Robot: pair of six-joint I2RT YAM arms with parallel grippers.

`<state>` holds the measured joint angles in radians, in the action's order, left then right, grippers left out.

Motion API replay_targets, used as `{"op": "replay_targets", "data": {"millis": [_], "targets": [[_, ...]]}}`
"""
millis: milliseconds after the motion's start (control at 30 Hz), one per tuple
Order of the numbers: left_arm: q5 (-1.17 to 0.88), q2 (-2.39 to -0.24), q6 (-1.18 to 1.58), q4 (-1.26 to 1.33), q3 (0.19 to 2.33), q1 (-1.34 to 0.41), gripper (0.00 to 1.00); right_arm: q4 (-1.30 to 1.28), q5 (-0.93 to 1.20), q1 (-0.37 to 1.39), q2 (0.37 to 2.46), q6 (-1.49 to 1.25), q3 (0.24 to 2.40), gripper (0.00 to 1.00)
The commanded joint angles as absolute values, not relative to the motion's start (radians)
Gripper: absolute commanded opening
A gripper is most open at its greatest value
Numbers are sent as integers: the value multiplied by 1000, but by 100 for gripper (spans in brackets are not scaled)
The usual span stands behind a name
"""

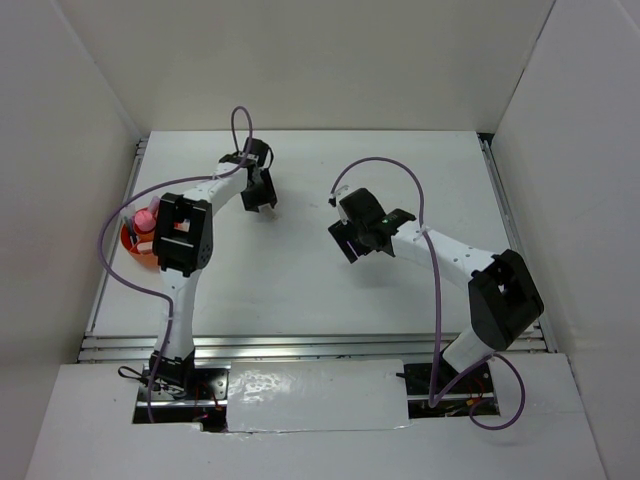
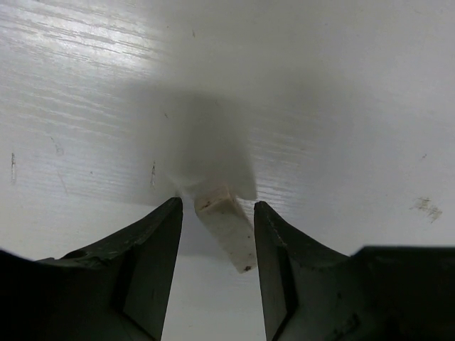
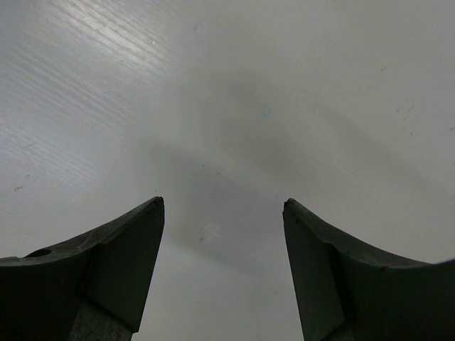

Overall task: Sort the stationery into containers
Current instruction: Pick up the stationery from the center of the board, then place the stationery in the storage box.

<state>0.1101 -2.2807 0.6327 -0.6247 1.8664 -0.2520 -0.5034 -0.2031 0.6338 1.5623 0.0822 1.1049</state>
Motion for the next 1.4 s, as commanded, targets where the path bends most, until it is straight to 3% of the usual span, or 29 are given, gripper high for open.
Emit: {"op": "replay_targets", "data": {"millis": [0, 167, 500, 667, 767, 933, 1267, 1367], "targets": [[110, -2318, 646, -621, 1919, -253, 57, -522, -196, 624, 1554, 69, 1118, 74], [115, -2332, 624, -629, 1924, -265, 54, -523, -199, 624, 1554, 71, 1118, 74], [9, -2315, 586, -618, 1875, -265, 29, -528, -198, 623, 1554, 72, 1118, 74], [-18, -2214, 566, -560, 1816, -264, 23, -526, -199, 623, 1545, 72, 1114, 74], [-25, -2137, 537, -516, 1781, -261, 10, -529, -199, 624, 1545, 72, 1121, 74], [-6, -1990, 431, -379, 1637, -259, 0, -531, -206, 626, 1545, 74, 1124, 74], [93, -1548, 88, -115, 1249, -206, 0, -531, -218, 638, 1540, 83, 1118, 74], [205, -1395, -39, 28, 1096, -180, 0, -538, -216, 647, 1546, 81, 1127, 74]]}}
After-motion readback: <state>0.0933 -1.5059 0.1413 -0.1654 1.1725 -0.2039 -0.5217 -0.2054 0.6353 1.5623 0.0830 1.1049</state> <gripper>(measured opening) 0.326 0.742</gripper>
